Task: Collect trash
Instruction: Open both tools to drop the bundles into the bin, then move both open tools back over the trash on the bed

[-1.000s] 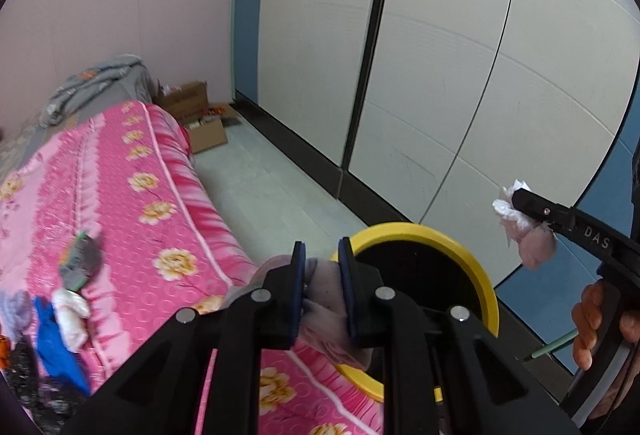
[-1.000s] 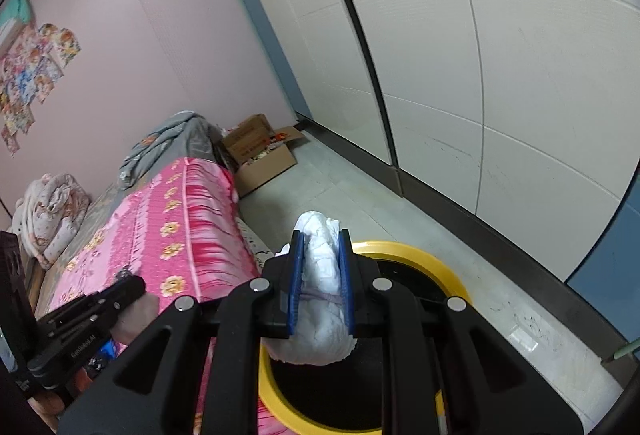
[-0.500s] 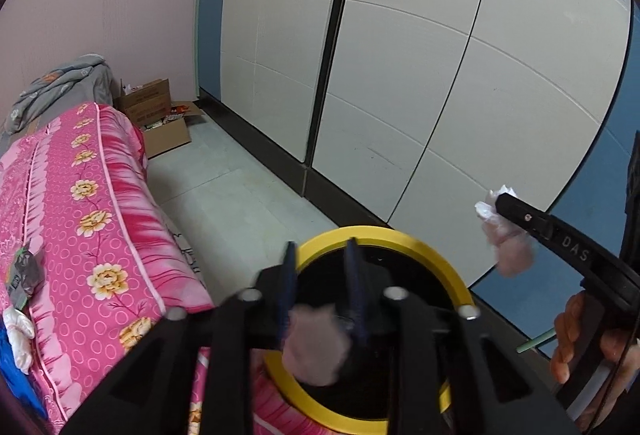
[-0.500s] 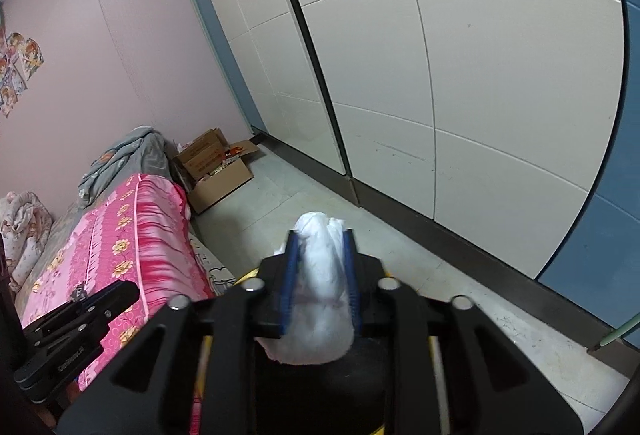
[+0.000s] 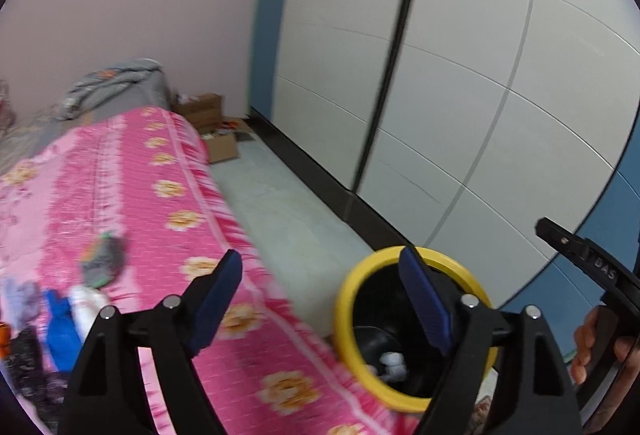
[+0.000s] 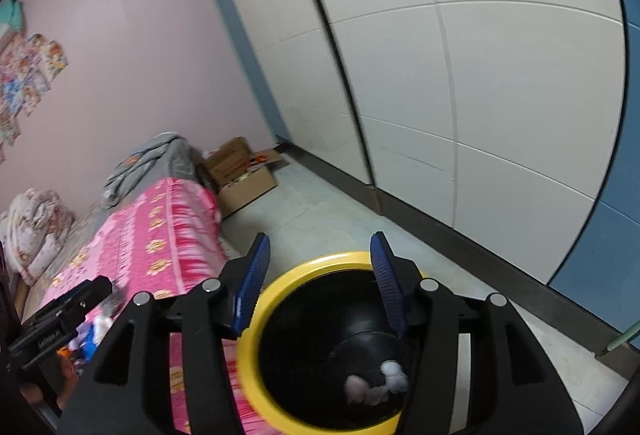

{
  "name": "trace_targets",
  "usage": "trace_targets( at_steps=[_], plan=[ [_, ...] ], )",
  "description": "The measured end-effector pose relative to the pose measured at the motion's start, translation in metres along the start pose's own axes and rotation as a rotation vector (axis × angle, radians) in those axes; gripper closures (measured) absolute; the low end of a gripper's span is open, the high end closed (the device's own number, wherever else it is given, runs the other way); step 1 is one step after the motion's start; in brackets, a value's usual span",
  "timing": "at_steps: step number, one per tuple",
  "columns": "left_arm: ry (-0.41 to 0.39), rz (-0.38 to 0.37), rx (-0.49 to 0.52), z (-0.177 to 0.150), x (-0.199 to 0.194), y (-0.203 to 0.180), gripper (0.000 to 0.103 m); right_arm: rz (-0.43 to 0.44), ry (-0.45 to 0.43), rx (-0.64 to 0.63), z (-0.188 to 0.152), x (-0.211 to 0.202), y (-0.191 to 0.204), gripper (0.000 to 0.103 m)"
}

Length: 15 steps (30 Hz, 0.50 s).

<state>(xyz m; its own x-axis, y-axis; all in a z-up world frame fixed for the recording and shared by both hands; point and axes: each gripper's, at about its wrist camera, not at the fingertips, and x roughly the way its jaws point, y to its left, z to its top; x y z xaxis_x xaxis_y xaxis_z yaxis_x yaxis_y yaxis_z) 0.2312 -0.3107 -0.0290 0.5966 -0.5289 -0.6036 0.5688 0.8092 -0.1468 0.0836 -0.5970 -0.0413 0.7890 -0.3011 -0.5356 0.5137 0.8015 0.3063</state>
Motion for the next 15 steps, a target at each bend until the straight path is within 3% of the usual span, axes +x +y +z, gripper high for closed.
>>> trace_targets(
  at_steps=[15],
  plan=[
    [-0.067,0.256,-0.1,-0.023,-0.11,0.128,0.022,0.259,0.017,-0.206,-0.028,-0.043,0.147,0.04]
  ],
)
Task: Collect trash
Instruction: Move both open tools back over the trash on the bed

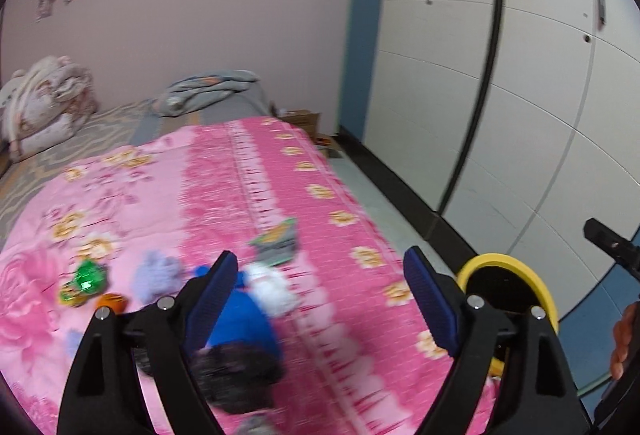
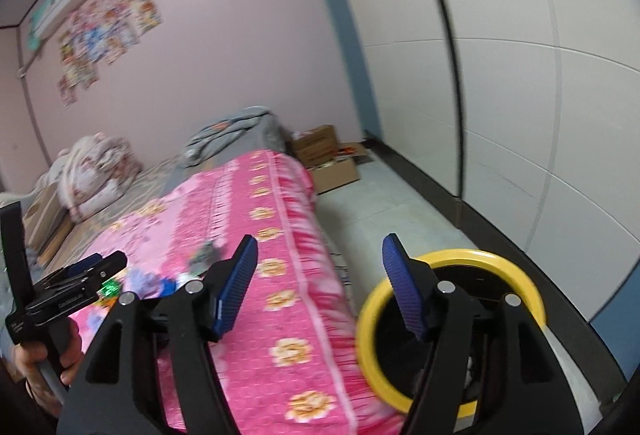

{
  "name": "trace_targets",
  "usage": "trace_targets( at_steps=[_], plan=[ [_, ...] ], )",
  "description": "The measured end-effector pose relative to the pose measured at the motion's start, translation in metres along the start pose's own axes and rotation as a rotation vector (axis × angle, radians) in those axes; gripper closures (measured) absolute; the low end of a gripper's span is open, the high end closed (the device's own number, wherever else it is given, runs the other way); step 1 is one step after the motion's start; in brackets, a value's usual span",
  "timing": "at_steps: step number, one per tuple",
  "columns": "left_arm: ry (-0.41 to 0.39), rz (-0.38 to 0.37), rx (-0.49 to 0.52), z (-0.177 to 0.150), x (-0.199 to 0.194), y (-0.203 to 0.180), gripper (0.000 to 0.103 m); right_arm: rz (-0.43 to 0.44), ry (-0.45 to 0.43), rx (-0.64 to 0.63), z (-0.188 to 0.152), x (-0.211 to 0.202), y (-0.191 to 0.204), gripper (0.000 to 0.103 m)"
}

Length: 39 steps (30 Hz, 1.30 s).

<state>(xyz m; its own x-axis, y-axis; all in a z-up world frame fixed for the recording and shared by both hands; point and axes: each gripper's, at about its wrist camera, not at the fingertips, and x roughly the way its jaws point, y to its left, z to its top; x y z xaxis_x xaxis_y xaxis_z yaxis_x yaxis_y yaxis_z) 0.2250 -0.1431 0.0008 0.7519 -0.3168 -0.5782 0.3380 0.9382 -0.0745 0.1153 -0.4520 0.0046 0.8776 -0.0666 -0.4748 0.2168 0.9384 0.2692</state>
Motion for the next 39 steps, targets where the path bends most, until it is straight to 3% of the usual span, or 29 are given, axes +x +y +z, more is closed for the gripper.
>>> trace_targets(
  at_steps=[10,20,28,39],
  plan=[
    [0.013,0.172,-0.102,-0.026,-0.03,0.105,0.021,0.144,0.063,-0.123,-0.022,0.008,0.092,0.036],
    [0.051,0.278,-0.203,-0.066,-0.037,0.19,0.021,0.262,0.151,-0.246,-0.058,0.035,0.171,0.036],
    [0.103,0.324,-0.258,-0.097,-0.023,0.236,0.021,0.302,0.235,-0.332,-0.092,0.063,0.214,0.036],
    [0.163,0.328,-0.328,-0.127,0.006,0.271,0.021,0.298,0.338,-0.425,-0.132,0.104,0.247,0.035]
  ],
)
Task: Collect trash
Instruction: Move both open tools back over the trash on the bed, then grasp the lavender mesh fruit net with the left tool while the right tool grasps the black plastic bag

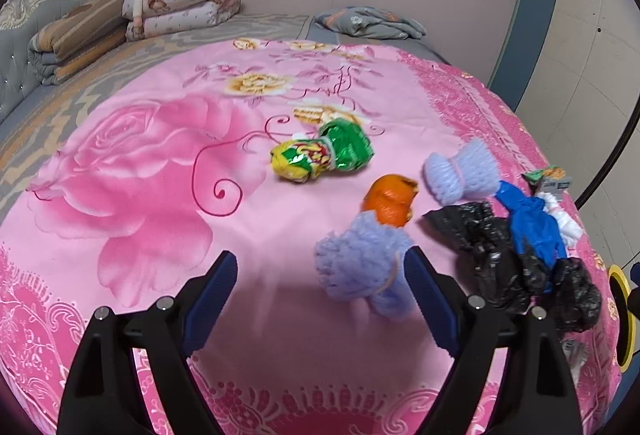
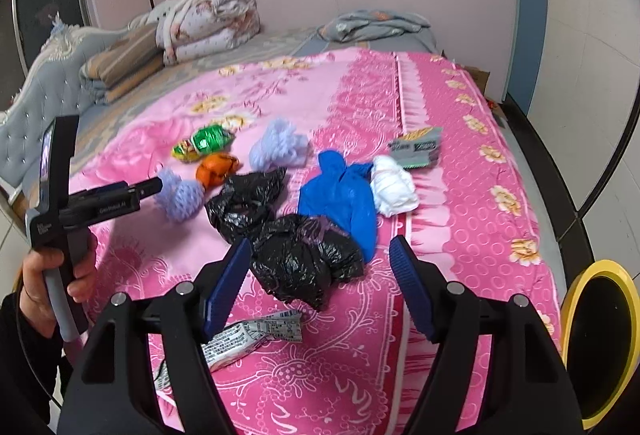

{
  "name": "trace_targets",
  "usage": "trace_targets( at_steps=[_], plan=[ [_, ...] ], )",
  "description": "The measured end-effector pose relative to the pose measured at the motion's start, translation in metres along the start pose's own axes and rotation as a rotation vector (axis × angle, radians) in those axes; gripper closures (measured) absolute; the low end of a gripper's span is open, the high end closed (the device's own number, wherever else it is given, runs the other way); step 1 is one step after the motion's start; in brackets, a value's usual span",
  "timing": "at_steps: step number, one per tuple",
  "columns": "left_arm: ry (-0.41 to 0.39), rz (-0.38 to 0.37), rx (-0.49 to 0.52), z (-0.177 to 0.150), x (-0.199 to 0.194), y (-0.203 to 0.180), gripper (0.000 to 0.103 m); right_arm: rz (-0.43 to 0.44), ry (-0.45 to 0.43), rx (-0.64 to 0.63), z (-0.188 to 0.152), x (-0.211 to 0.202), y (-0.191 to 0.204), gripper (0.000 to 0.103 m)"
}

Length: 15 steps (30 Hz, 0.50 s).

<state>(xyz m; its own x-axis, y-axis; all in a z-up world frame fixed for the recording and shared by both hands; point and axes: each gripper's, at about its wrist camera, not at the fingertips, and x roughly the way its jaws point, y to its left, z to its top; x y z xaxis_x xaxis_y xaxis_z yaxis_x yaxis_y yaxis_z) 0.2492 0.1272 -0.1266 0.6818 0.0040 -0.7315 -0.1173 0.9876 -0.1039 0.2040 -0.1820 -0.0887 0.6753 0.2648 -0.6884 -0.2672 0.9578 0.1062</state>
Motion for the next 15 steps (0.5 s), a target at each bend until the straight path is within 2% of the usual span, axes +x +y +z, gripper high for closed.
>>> trace_targets(
  at_steps=[10,15],
  plan=[
    [0.016,-0.035,0.0,0.001,0.025,-0.005,0.022,-0.014,0.063,-0.025,-0.004,0.038,0.006,0.035],
    [0.013,-0.068,0.024,0.001,0.03,-0.012,0.033,-0.008,0.105,-0.015,-0.005,0.058,0.003,0.039]
  ],
)
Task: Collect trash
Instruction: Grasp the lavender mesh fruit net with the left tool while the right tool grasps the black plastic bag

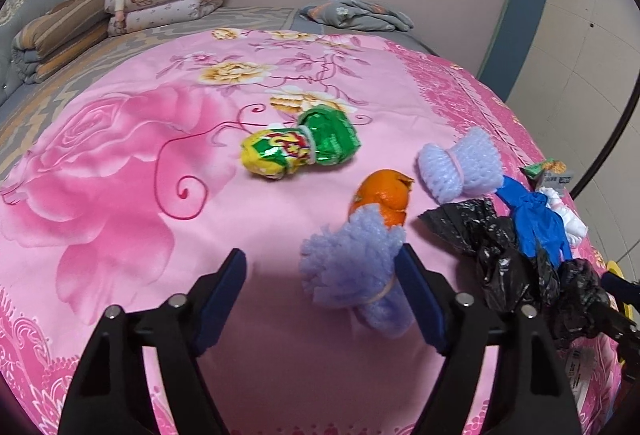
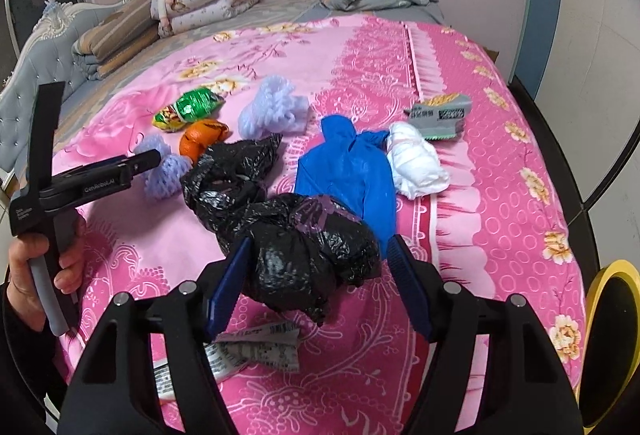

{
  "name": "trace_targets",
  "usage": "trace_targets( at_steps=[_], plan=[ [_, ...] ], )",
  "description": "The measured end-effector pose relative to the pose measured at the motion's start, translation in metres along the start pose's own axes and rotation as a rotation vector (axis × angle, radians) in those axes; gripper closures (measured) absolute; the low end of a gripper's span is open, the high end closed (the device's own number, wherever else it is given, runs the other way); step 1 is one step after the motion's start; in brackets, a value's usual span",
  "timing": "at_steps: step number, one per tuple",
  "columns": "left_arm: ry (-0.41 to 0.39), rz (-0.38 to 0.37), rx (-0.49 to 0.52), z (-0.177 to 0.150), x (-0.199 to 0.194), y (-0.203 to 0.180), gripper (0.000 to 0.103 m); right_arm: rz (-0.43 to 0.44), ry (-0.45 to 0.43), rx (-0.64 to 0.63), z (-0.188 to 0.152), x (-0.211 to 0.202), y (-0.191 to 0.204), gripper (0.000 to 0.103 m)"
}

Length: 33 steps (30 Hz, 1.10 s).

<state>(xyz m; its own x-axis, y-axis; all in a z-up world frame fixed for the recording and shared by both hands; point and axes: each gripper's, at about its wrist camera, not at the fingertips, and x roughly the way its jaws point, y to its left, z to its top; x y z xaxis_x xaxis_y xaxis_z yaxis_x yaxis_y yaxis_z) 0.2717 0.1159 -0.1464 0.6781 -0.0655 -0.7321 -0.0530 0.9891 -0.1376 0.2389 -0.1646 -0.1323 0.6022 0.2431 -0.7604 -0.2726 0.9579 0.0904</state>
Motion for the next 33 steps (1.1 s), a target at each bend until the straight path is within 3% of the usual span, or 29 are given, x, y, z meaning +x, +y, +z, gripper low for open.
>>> trace_targets(
  at_steps=[6,12,20,33],
  plan=[
    [-0.001,-0.065,0.049,-0.002,0.003,-0.014,0.059,0.034,0.03,0.004,0.001,0.013,0.0,0.054],
    [-0.035,-0.057,0.046,-0.002,-0.002,-0.016,0.072,0.049,0.033,0.022,0.002,0.015,-0.001,0.072],
    [-0.047,-0.034,0.034,-0.002,-0.014,-0.013,0.077,0.043,-0.006,0.013,-0.001,0.0,0.002,0.085],
    [-0.064,-0.003,0.049,0.001,-0.068,-0.024,0.077,0.086,-0.081,0.104,-0.004,-0.073,-0.023,0.086]
  ],
)
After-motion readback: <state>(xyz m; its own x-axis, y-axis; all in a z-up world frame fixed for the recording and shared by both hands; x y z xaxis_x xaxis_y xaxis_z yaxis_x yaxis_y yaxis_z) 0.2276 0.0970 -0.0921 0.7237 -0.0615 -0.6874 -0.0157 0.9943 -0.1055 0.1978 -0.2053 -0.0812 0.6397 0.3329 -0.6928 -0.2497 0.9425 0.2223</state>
